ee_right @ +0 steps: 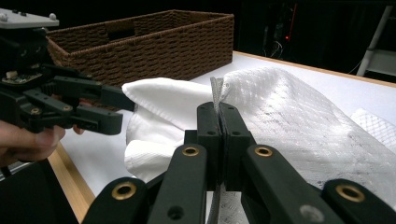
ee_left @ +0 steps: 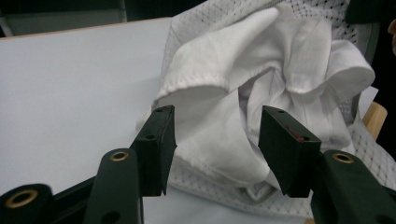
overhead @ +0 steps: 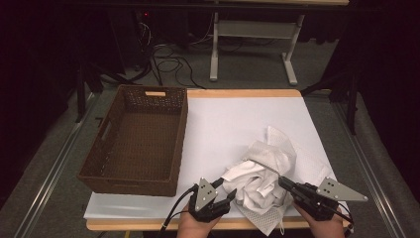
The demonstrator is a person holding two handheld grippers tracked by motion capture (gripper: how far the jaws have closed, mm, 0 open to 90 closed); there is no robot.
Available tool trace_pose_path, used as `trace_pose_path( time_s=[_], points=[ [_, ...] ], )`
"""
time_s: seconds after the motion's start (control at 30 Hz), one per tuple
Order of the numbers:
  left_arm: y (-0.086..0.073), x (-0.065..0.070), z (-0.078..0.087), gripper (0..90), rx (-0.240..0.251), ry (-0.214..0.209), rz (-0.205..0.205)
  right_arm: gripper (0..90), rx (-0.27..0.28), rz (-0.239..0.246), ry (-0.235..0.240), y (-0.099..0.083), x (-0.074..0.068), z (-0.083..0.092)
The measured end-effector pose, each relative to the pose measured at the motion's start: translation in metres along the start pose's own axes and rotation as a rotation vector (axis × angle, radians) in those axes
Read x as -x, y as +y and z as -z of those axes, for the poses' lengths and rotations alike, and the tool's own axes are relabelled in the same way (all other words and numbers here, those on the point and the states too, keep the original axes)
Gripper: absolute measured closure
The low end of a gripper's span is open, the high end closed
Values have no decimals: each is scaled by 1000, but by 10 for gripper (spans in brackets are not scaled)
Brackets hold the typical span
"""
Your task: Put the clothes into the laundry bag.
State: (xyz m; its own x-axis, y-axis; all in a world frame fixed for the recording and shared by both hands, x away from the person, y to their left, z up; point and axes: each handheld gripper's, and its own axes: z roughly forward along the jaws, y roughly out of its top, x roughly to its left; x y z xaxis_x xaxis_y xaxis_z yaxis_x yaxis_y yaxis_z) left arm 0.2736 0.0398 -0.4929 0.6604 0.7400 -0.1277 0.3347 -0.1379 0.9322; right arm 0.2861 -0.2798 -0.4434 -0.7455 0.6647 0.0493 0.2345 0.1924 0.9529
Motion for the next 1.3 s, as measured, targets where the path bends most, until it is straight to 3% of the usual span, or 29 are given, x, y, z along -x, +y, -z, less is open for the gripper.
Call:
trace_pose_path(
  time_s=[0.17, 0.23, 0.33, 0.5, 0.6, 0.67, 0.7, 0.77, 0.9, 1.03, 1.17, 1.3],
  points=[
    [-8, -7, 1, 466, -19, 19, 7, 900, -4, 0, -3, 0, 0, 0],
    [-11, -13, -1, 471, -28, 25, 45, 900, -5, -1, -4, 0, 0, -1],
    [-13, -21, -3, 457, -23, 2, 92, 900, -6, 3, -3, 0, 0, -1],
    [-3, -25, -13, 463, 9, -46, 101, 900, -9, 3, -1, 0, -1, -2],
    [1, -23, -17, 626, 23, -70, 90, 900, -15, 8, 2, -1, -2, -4],
    [4, -19, -18, 797, 45, -83, 97, 900, -17, 11, 0, -1, -2, -5],
    [5, -16, -18, 850, 53, -84, 91, 900, -19, 10, -1, -1, -2, -5],
    [8, -5, -20, 871, 55, -87, 47, 900, -20, 11, 1, -2, -3, -6],
    [18, 27, -31, 876, 40, -143, -76, 900, -22, 10, 4, -2, -3, -7],
    [19, 54, -54, 874, -13, -176, -164, 900, -24, 0, 5, -1, -3, -8],
    [13, 60, -78, 872, -89, -181, -178, 900, -15, -2, 10, -1, -3, -6],
    [11, 56, -89, 872, -113, -163, -162, 900, -11, -4, 17, 0, -3, -5]
  ],
)
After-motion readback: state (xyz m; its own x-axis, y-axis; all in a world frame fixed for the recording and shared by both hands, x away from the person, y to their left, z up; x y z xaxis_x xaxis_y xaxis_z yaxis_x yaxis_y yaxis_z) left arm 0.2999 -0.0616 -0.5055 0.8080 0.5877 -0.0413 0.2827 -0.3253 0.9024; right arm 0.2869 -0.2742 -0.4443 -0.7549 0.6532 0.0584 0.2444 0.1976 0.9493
